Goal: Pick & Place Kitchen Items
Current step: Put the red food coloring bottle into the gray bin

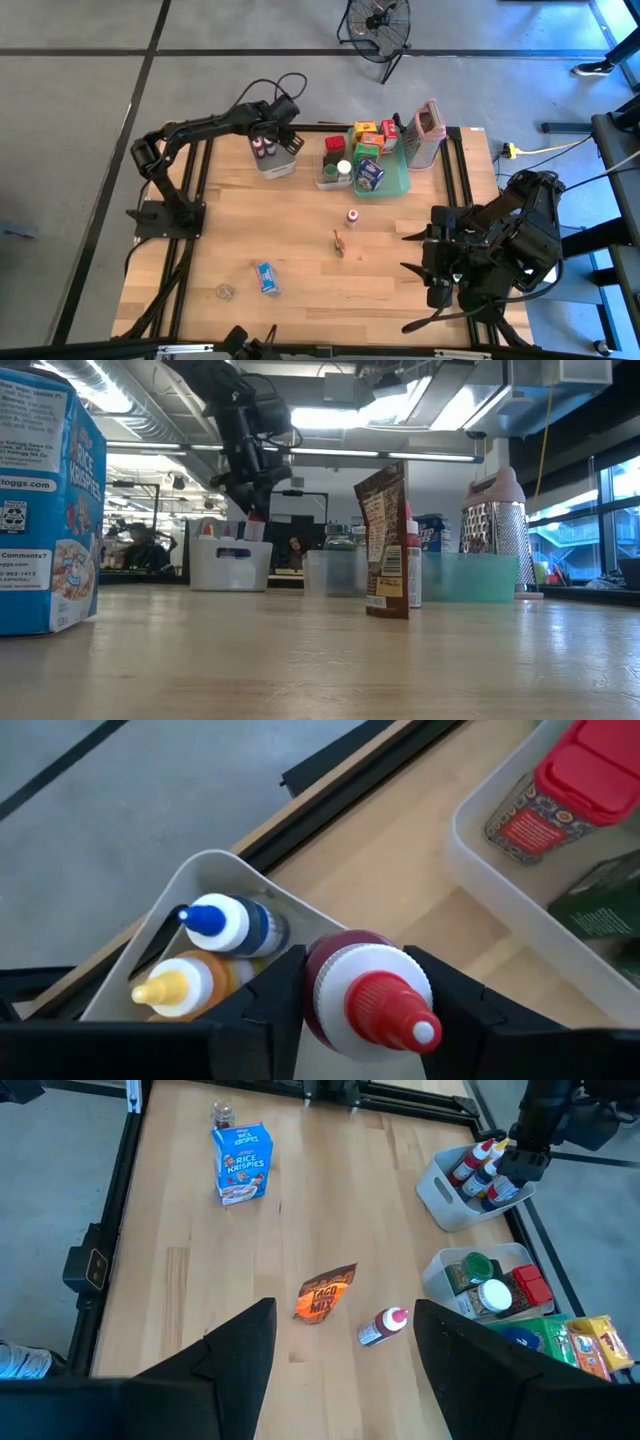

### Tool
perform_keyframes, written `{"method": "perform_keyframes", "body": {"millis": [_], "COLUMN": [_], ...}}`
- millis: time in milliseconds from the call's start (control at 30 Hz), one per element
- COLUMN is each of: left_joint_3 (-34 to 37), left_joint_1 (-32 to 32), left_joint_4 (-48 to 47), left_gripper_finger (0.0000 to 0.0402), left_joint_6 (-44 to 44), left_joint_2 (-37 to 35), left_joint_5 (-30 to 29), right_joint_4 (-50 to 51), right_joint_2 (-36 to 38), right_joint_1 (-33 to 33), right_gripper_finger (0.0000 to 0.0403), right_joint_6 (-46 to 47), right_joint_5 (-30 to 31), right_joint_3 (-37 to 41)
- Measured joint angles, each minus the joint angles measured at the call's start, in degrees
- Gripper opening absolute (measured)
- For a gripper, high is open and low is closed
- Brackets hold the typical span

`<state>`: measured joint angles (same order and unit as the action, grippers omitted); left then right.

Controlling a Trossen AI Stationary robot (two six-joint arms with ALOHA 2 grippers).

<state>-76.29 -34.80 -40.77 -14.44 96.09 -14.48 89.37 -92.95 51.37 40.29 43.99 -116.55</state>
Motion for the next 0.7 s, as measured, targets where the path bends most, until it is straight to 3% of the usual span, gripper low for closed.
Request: {"method": "perform_keyframes", "body": {"millis": [367, 700], "left_joint_3": [0.7, 12.2], "left_joint_1": [-1.1, -2.2], "left_joint_4": [0.9, 14.7], "left_gripper_finger": [0.0143, 0.0145], "left_joint_6": [2.6, 0.0], "left_joint_2": [0.0, -5.2], "left_joint_5": [0.5, 4.3], "right_joint_4": [0.2, 0.7], "right_joint_2": [0.0, 0.2], "right_joint_1": [-0.1, -0.1], "right_gripper_finger": [0.0238, 0.0238], "right_joint_6": [1.5, 1.4], "right_joint_5": [-0.5, 0.6], "right_joint_3": [0.0, 0.0]}}
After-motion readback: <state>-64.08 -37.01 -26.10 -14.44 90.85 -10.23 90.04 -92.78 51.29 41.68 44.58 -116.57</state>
